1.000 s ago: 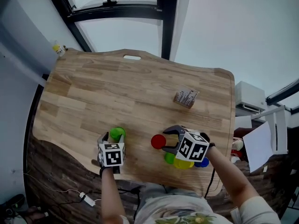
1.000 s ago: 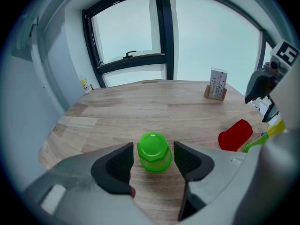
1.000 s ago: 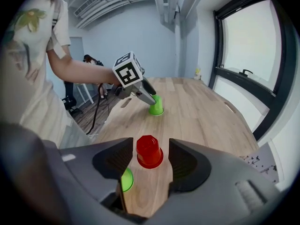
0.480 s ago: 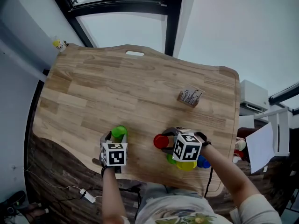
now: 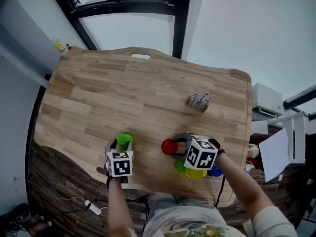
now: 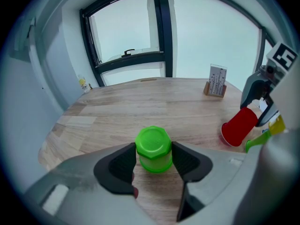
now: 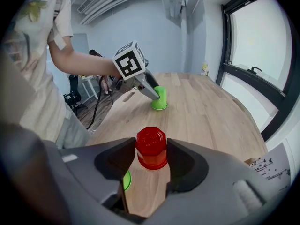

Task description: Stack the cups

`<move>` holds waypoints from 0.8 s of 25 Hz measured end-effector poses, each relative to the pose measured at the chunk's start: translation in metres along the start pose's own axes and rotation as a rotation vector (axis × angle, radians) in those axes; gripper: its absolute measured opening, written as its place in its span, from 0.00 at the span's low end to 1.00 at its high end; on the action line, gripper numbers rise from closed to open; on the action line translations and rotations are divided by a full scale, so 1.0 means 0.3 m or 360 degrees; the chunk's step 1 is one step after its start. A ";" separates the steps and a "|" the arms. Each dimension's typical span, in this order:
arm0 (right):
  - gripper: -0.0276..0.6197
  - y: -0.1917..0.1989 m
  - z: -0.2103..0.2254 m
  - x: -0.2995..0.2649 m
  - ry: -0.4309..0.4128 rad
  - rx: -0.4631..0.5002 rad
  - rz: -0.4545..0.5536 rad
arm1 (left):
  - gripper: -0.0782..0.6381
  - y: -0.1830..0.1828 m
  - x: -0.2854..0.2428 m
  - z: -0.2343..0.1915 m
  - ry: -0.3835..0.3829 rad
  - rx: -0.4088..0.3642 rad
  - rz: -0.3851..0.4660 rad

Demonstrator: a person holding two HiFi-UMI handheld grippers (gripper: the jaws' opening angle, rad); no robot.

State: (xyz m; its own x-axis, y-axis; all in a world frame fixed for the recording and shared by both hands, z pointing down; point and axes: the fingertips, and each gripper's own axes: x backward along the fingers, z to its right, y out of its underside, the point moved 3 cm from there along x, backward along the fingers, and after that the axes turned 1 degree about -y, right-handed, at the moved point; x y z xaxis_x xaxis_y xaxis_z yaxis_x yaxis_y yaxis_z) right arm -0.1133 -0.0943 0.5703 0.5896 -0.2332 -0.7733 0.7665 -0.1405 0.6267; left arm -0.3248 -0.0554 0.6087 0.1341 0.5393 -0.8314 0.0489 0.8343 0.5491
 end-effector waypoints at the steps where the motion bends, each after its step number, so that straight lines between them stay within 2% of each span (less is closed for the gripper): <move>1: 0.36 -0.006 0.003 0.016 0.0015 -0.0014 0.0022 | 0.46 0.001 0.005 0.003 0.0007 0.0005 0.0002; 11: 0.36 -0.056 0.039 0.271 0.0326 -0.0195 0.0293 | 0.46 -0.029 0.103 0.027 0.0023 -0.0002 0.0090; 20: 0.36 -0.013 0.014 0.538 0.0663 -0.0429 0.0418 | 0.46 -0.034 0.197 0.061 0.0040 -0.0017 0.0157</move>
State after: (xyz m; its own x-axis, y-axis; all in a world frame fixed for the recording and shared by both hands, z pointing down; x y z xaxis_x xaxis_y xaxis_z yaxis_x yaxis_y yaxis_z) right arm -0.0221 -0.1356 0.4434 0.7784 0.1800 -0.6015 0.5861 0.1350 0.7989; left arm -0.2992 -0.0341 0.5555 0.1130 0.6212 -0.7755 0.0264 0.7783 0.6273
